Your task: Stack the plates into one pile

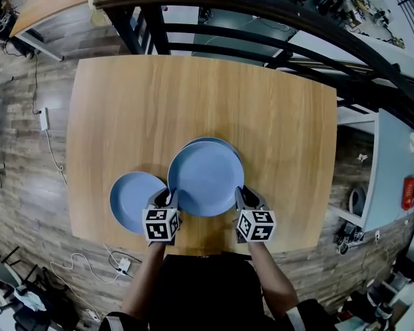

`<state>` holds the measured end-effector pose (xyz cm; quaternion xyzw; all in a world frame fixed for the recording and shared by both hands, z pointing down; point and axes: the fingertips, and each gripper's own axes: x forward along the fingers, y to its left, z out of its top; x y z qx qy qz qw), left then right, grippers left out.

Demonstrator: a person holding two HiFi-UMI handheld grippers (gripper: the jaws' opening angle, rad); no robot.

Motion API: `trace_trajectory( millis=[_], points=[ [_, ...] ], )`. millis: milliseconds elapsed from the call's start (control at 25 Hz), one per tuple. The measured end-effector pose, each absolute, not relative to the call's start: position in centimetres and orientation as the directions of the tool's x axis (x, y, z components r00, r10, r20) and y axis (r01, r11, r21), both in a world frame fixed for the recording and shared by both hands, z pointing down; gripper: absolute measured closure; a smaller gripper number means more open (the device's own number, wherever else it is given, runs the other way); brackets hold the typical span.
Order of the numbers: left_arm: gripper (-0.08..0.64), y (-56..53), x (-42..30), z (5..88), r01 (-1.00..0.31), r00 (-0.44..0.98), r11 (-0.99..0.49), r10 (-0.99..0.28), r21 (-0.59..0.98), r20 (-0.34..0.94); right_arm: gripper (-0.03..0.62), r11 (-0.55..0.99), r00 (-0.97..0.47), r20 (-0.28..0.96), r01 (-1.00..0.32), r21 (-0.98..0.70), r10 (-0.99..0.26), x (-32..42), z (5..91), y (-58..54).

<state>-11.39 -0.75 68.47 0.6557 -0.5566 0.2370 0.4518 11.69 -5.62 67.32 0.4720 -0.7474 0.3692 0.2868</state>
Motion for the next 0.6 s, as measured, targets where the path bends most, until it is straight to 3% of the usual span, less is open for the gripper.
trace_trajectory(
  millis=[600],
  points=[
    [0.476,-1.9,-10.8,69.7,-0.952,0.251,0.032,-0.483,0.304,0.839,0.516,0.266,-0.401,0.792,-0.913,-0.309,-0.461,12.3,69.5,-6.4]
  ],
)
